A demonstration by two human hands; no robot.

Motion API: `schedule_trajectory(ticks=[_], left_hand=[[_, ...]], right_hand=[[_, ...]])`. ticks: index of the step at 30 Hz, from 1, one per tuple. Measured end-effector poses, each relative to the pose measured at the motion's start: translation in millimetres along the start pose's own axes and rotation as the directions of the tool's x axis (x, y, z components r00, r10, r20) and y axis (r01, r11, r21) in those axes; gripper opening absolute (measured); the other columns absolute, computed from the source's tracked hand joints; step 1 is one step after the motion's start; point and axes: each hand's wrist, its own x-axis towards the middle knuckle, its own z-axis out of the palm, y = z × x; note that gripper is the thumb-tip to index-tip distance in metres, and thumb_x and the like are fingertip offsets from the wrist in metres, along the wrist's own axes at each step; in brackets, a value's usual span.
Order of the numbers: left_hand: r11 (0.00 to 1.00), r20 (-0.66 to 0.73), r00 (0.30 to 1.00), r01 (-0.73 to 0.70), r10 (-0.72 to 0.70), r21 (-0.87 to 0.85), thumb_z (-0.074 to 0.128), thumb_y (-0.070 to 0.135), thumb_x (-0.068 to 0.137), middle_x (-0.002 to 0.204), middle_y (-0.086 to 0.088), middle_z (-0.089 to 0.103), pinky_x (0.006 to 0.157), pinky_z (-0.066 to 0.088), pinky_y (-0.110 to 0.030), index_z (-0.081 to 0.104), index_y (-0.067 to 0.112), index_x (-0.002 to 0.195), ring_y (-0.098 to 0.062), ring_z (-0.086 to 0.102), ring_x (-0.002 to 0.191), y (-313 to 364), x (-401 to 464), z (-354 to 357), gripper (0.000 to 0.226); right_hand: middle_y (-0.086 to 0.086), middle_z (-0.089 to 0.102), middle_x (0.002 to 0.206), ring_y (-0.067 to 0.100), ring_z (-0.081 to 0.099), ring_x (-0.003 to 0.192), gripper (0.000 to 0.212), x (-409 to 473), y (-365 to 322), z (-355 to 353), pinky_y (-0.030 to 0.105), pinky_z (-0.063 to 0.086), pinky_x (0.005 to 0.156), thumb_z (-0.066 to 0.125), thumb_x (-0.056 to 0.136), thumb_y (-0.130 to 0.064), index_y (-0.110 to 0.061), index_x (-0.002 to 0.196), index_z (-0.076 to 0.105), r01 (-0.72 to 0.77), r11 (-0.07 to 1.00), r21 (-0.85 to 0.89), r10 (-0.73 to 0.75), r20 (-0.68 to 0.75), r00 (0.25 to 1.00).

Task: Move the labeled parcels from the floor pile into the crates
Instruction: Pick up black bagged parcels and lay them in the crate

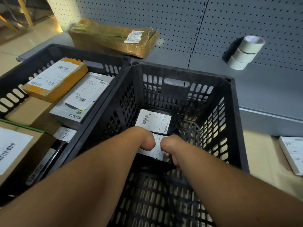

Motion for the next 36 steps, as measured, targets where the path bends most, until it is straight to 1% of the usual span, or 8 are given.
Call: schedule_trajectory(ticks=[3,7,10,13,17,23,28,36], left_hand=[[0.983,-0.04,0.999,0.008,-0.016,-0.182,0.048,0.027,0.104,0.142,-0.011,0.055,0.082,0.049,-0.031,0.056,0.009,0.141,-0.03,0.057,0.12,4,-3,-7,0.042],[0.833,-0.135,0.989,-0.023,-0.063,-0.553,0.054,0.032,0.099,0.13,-0.011,0.059,0.093,0.056,-0.047,0.062,0.012,0.129,-0.035,0.059,0.116,17,-9,-27,0.037],[0.676,-0.264,0.962,-0.146,-0.075,-0.722,0.057,0.036,0.095,0.118,-0.016,0.066,0.093,0.056,-0.051,0.068,0.011,0.115,-0.03,0.061,0.097,32,-17,-55,0.034],[0.53,-0.406,0.908,-0.295,-0.104,-0.795,0.053,0.035,0.096,0.109,-0.015,0.072,0.09,0.059,-0.05,0.066,0.012,0.111,-0.031,0.069,0.094,58,-30,-83,0.03],[0.449,-0.517,0.852,-0.431,-0.085,-0.783,0.043,0.042,0.098,0.119,0.0,0.062,0.072,0.055,-0.036,0.059,0.025,0.103,-0.022,0.062,0.104,106,-52,-111,0.024],[0.519,-0.664,0.747,-0.579,0.029,-0.628,0.039,0.055,0.09,0.128,0.001,0.063,0.096,0.055,-0.048,0.056,0.029,0.122,-0.024,0.064,0.106,183,-84,-120,0.045],[0.546,-0.683,0.723,-0.614,0.1,-0.57,0.041,0.055,0.09,0.123,-0.006,0.065,0.098,0.054,-0.05,0.054,0.034,0.089,-0.028,0.067,0.105,249,-103,-106,0.025],[0.537,-0.604,0.749,-0.639,0.272,-0.551,0.044,0.036,0.103,0.125,-0.011,0.062,0.087,0.059,-0.042,0.054,0.023,0.102,-0.032,0.064,0.112,371,-113,-48,0.017]], right_hand=[[0.027,0.054,0.128,0.04,0.051,0.129,0.024,-19,-19,-16,0.039,0.043,0.103,0.035,0.105,-0.003,0.002,0.112,0.057,0.057,0.998,-0.012,-0.056,0.091,0.994],[0.014,0.06,0.094,0.026,0.057,0.083,0.024,-34,-43,-48,0.03,0.045,0.07,0.043,0.103,-0.017,0.0,0.108,0.06,0.154,0.983,0.104,-0.154,-0.005,0.988],[0.011,0.066,0.1,0.025,0.062,0.08,0.019,-52,-66,-89,0.032,0.049,0.062,0.047,0.102,-0.028,-0.012,0.098,0.058,0.226,0.951,0.21,-0.224,-0.03,0.974],[0.006,0.058,0.117,0.03,0.06,0.11,0.033,-69,-81,-140,0.044,0.055,0.092,0.049,0.101,-0.035,-0.015,0.126,0.056,0.355,0.886,0.3,-0.338,-0.107,0.935],[0.012,0.062,0.119,0.027,0.065,0.105,0.028,-88,-69,-213,0.038,0.059,0.091,0.052,0.1,-0.038,-0.02,0.122,0.055,0.508,0.8,0.317,-0.46,-0.219,0.861],[0.03,0.041,0.146,0.051,0.042,0.13,0.043,-103,6,-317,0.059,0.04,0.109,0.05,0.099,-0.029,-0.004,0.134,0.05,0.551,0.772,0.316,-0.448,-0.344,0.825],[0.011,0.064,0.126,0.026,0.065,0.109,0.027,-104,90,-401,0.04,0.055,0.097,0.049,0.1,-0.04,-0.021,0.118,0.057,0.536,0.808,0.245,-0.378,-0.481,0.791],[0.014,0.065,0.123,0.028,0.065,0.095,0.039,-102,211,-509,0.033,0.048,0.073,0.046,0.102,-0.038,-0.009,0.124,0.06,0.341,0.885,0.316,-0.084,-0.613,0.786]])
